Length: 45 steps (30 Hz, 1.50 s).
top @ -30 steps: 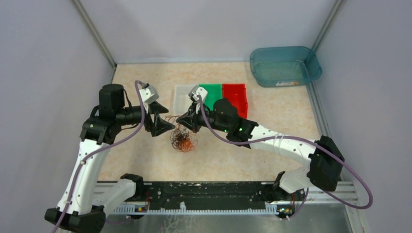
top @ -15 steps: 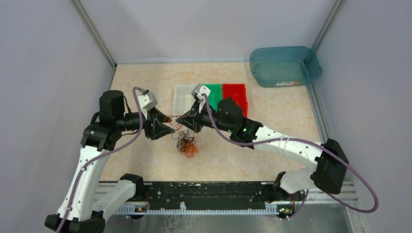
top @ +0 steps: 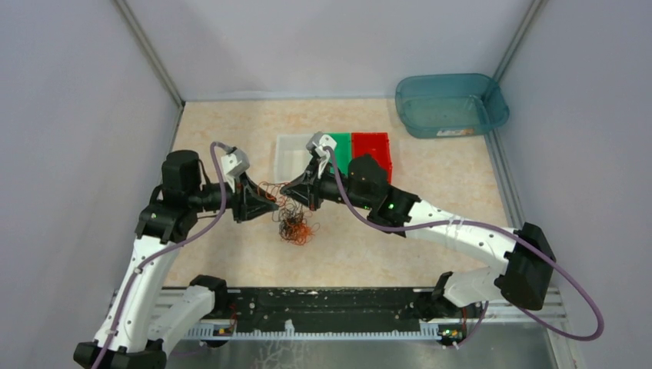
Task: Untangle the cables
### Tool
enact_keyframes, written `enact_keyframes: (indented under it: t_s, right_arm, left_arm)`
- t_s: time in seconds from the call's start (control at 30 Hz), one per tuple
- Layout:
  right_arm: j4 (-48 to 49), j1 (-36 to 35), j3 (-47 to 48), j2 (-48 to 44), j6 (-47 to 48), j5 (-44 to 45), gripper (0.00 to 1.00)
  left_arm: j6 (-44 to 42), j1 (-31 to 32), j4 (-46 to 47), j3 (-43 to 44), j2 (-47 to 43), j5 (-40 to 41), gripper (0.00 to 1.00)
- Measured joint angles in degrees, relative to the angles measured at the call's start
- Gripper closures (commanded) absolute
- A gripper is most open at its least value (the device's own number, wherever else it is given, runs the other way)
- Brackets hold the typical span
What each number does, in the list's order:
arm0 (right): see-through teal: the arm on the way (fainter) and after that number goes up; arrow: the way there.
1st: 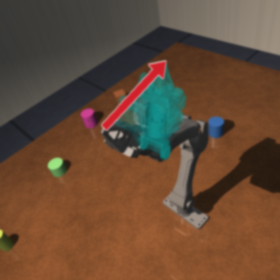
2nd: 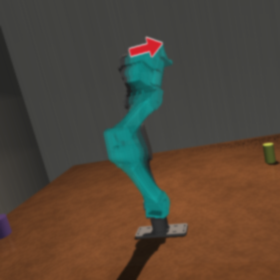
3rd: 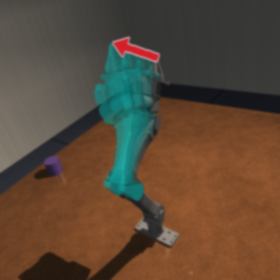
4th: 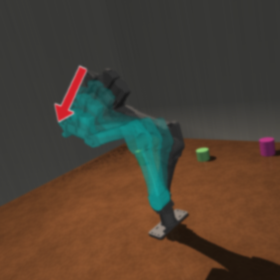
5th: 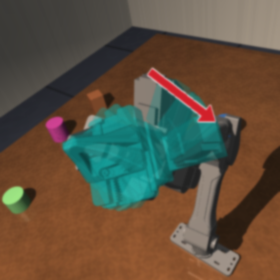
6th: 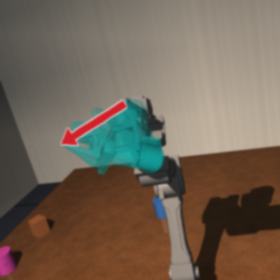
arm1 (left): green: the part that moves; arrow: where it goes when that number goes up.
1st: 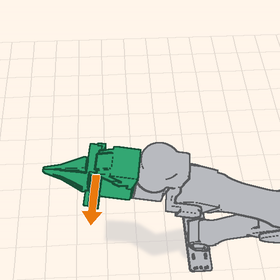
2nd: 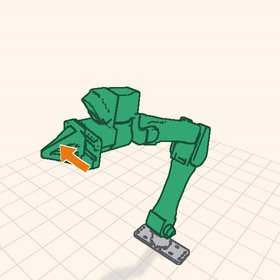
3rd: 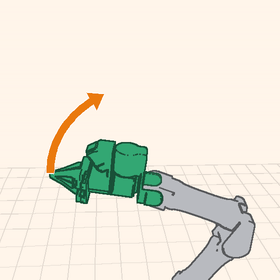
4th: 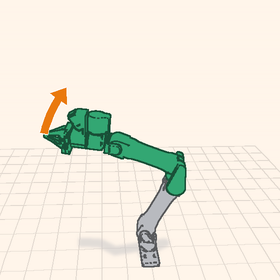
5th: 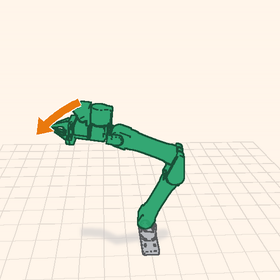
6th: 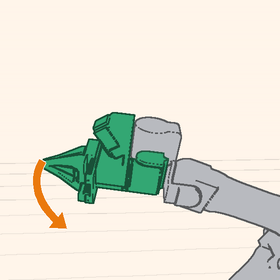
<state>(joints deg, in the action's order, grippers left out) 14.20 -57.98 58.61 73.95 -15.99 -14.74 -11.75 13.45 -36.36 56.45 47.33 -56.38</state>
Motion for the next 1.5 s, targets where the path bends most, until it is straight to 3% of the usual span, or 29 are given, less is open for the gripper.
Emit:
enact_keyframes:
  t_s: [0.33, 0.6, 0.73, 0.77, 0.9, 0.97, 1.13, 1.5]
  right_arm:
    - [0.81, -0.02, 0.0, 0.0, -1.22, -0.68, 1.0]
    - [0.79, 0.0, -0.02, 0.0, -1.22, -1.01, 1.0]
    - [0.72, -0.02, -0.07, -0.11, -1.22, -0.61, 1.0]
    - [0.7, 0.0, -0.11, -0.24, -1.2, -0.31, 0.95]
    - [0.68, 0.0, -1.4, -2.01, -1.44, 1.03, 0.48]
    - [0.76, 0.0, -2.84, -3.41, -1.29, 1.7, 0.36]
    - [0.72, 0.0, -5.22, -4.83, -1.2, 2.69, 0.3]
    - [4.28, 0.0, -6.23, -2.93, -1.14, 3.23, 0.3]
  left_arm:
    - [4.55, 0.0, 5.03, -0.9, -1.01, -0.28, 0.78]
    - [7.06, 0.0, 8.2, -0.9, -1.2, 0.15, 1.0]
    - [6.03, 0.0, 8.17, -0.9, -2.1, 2.97, 1.0]
    - [5.57, 0.0, 8.2, -0.92, -2.4, 4.02, 1.0]
    - [3.61, 0.02, 9.01, -0.94, -3.65, 10.84, 1.0]
    - [2.73, 0.0, 9.88, -0.94, -4.02, 13.99, 1.0]
    - [1.62, 0.0, 10.54, 0.42, -3.65, 15.87, 1.0]
    - [1.68, 0.0, 9.27, 7.72, -2.38, 12.28, 1.0]
